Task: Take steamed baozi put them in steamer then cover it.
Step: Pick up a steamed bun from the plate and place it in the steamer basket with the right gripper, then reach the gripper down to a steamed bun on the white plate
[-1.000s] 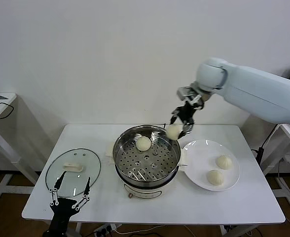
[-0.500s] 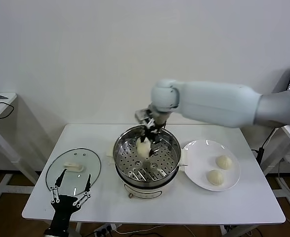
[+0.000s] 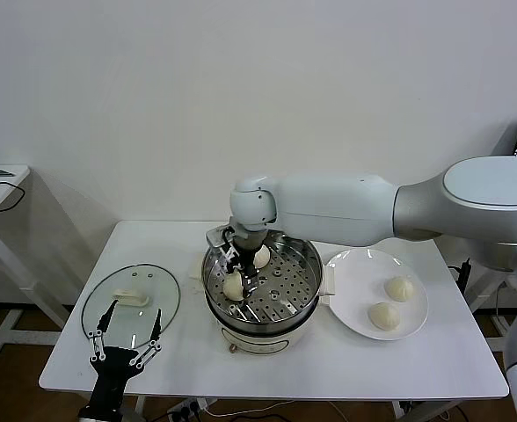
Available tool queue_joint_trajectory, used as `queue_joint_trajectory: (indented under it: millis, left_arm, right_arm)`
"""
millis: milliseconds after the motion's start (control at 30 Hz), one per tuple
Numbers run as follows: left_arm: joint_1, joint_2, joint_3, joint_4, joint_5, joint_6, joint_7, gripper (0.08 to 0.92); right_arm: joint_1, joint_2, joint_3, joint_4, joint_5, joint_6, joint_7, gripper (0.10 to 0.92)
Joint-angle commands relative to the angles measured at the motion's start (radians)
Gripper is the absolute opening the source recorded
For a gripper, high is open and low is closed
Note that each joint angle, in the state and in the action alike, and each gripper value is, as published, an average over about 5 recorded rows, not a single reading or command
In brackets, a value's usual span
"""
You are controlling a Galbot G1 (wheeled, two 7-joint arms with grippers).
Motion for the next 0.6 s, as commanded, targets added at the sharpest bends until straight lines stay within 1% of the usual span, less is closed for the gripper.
queue_joint_trajectory:
  millis: [33, 100, 200, 300, 600]
  left_arm:
    - [0.0, -0.001, -0.001, -0.002, 0.0, 0.0, 0.0, 0.823]
    - [0.001, -0.001, -0.002, -0.003, 0.0, -0.001, 0.0, 0.823]
    - [0.002, 0.0, -0.002, -0.001, 0.0, -0.001, 0.0, 0.823]
    - [0.0, 0.001, 0.001, 0.0, 0.0, 0.0, 0.0, 0.823]
    - [-0.004, 0.005, 0.016, 0.005, 0.007, 0.003, 0.0, 0.823]
  right_arm:
    - [-0.015, 0.034, -0.005, -0.011, -0.001, -0.011, 0.034, 0.777]
    - [-0.008, 0.016, 0.008, 0.002, 0.0, -0.011, 0.039, 0.809]
    - [0.017, -0.029, 0.023, 0.04, -0.004, -0.008, 0.032, 0.821]
    - [0.052, -0.109, 0.041, 0.093, -0.02, 0.003, 0.009, 0.822]
    - [0.182, -0.493, 0.092, 0.229, -0.086, 0.118, -0.15, 0.823]
